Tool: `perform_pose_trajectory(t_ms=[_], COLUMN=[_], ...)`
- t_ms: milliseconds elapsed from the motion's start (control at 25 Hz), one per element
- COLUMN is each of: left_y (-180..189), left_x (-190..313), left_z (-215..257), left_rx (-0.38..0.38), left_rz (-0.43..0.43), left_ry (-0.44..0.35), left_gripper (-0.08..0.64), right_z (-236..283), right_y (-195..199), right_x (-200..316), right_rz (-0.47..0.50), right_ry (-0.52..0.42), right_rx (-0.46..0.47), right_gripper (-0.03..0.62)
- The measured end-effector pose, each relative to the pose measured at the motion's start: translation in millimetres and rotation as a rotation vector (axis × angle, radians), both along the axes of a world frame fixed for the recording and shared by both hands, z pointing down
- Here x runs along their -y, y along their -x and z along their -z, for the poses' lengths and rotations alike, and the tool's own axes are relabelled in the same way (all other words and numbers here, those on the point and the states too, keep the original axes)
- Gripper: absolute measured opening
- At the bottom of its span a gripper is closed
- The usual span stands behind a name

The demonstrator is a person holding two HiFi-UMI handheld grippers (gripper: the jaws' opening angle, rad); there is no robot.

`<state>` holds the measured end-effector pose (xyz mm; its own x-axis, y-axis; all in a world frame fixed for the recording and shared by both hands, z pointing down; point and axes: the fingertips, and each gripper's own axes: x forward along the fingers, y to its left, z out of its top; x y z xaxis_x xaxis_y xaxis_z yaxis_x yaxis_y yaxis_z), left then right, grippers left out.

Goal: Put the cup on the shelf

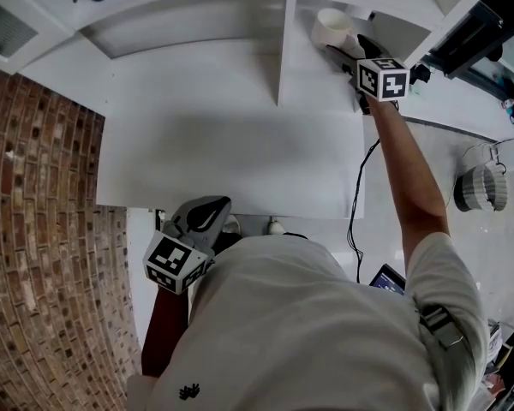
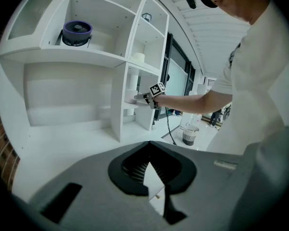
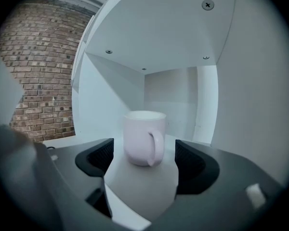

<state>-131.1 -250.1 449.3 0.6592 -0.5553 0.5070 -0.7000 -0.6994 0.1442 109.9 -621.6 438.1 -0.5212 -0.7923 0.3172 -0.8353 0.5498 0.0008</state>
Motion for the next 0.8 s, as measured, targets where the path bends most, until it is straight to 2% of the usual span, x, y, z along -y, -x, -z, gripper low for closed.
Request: perform_pose_trajectory(t_ms=[160,360,800], left_y=[-7.7,-16.5,-33.6], left_x=[-4.7,-12.1,-24.0], left_z=[-0.7,-2.6,-2.9], left_rx=[0.002,0.01,-0.004], left_rz=[-0.007,-0.018,-0.023], left_ry=[0.002,0.008,0.009], left_gripper=[0.006,0.006,0.006], right_z=[-3.5,-4.0,-9.6], right_y=[-5.0,-9.0,-20.5], right_x=[-8.0,-19.6,-53.7], right_rz=[-0.001,-0.012,-0.044], right_ry=[0.008,0.008,-0.012], right_rx=[0.006,0.032,0.038], right_gripper=[0.393,0.336,0.148])
